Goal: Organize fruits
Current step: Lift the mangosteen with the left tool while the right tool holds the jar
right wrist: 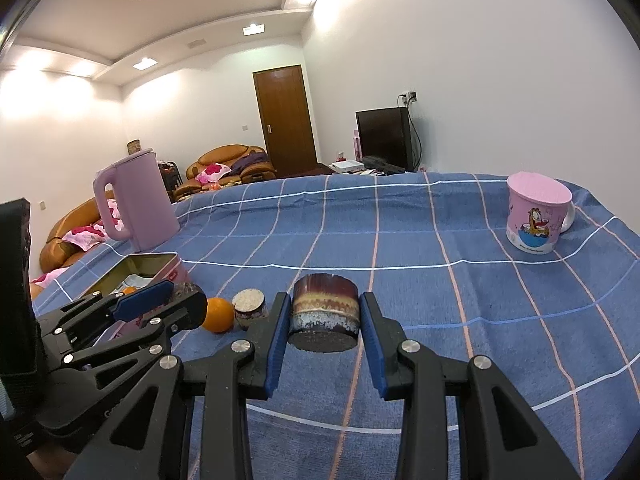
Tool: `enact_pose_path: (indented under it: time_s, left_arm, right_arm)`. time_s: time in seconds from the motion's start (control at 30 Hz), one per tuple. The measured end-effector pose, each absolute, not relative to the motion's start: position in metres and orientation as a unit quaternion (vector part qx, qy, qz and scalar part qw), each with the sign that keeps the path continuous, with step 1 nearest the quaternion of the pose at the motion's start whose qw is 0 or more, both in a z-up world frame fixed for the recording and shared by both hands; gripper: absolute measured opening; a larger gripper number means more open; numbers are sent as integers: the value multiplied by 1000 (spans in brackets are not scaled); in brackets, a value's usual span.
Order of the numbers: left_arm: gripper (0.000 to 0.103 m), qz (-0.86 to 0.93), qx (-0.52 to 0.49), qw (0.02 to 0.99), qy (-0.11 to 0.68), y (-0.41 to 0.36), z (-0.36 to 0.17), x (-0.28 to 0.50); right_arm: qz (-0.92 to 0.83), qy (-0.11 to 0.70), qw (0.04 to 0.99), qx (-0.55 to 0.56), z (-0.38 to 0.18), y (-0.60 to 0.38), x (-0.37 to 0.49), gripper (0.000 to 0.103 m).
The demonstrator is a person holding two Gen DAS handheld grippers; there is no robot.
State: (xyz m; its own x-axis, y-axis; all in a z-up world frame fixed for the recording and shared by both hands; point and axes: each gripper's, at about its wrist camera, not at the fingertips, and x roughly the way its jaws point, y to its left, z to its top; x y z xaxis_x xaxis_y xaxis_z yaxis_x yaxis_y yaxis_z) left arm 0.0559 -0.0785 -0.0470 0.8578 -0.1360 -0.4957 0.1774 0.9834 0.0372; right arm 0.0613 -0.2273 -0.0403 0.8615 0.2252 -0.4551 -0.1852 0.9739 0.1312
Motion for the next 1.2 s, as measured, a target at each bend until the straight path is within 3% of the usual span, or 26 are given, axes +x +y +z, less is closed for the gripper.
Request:
enact_pose_path:
  time_s: [1.2]
  left_arm:
    - [37,-72,45,972,219,-80,-41,44]
  right_arm:
    - [112,185,976,28,-32,-226,42,37]
